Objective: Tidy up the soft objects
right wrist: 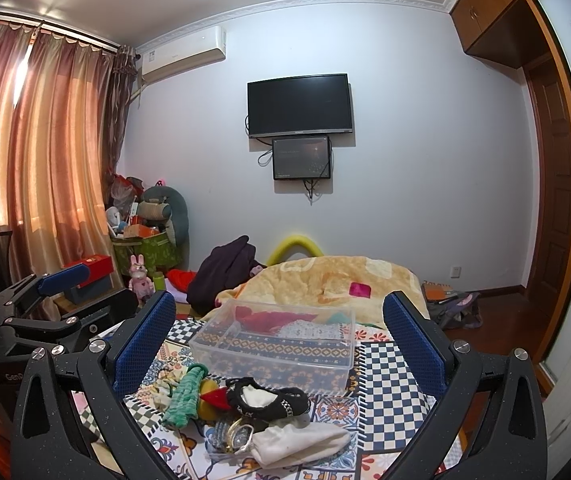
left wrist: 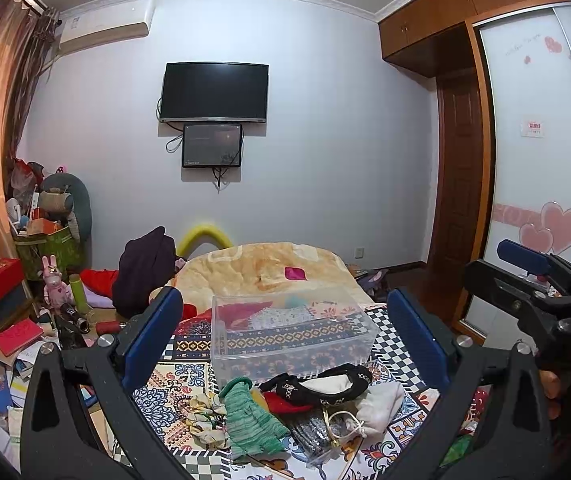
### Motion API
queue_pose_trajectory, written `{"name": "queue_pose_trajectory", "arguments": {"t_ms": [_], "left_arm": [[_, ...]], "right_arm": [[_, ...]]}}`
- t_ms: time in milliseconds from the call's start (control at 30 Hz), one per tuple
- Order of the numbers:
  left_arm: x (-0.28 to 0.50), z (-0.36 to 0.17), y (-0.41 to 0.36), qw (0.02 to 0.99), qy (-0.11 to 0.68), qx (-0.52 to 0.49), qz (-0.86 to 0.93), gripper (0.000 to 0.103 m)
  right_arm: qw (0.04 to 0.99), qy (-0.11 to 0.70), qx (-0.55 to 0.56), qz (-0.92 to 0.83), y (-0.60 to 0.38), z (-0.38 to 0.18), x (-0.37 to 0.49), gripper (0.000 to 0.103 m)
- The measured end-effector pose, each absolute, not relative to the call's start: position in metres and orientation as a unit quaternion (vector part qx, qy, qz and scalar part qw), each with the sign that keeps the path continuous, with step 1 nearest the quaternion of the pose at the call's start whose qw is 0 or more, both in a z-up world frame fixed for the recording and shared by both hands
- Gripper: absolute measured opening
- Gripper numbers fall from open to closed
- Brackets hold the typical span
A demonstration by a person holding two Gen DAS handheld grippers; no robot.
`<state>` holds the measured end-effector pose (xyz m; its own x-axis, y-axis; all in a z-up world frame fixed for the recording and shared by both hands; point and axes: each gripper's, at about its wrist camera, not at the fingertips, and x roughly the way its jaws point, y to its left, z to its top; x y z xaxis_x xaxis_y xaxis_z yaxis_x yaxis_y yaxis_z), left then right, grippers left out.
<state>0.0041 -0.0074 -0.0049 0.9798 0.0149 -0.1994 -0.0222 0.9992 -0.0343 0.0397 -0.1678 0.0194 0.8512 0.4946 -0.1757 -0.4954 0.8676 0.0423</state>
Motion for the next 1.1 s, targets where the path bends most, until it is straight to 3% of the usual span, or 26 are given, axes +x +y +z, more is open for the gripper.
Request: {"name": "queue_pose_trajectory", "arguments": {"t_ms": [500, 933, 1100], "left_arm": [[0.016, -0.02, -0.003, 0.991, 0.132, -0.027, 0.008, 0.103], [0.057, -0.095, 0.027, 0.966, 0.249, -0.062, 0.033, 0.102], [0.071, -0.121, 0.035, 0.954, 0.289, -0.071, 0.028, 0.084]], "right_arm": [[0.96, 0.124, 0.0, 0.251, -0.167, 0.005, 0.053, 0.103], [0.941, 0.236, -0.007, 0.243, -0.17, -0.059, 0.097, 0.103], [0.926, 0.27, -0.012, 0.262, -0.16, -0.077, 0.105, 0.101]]}}
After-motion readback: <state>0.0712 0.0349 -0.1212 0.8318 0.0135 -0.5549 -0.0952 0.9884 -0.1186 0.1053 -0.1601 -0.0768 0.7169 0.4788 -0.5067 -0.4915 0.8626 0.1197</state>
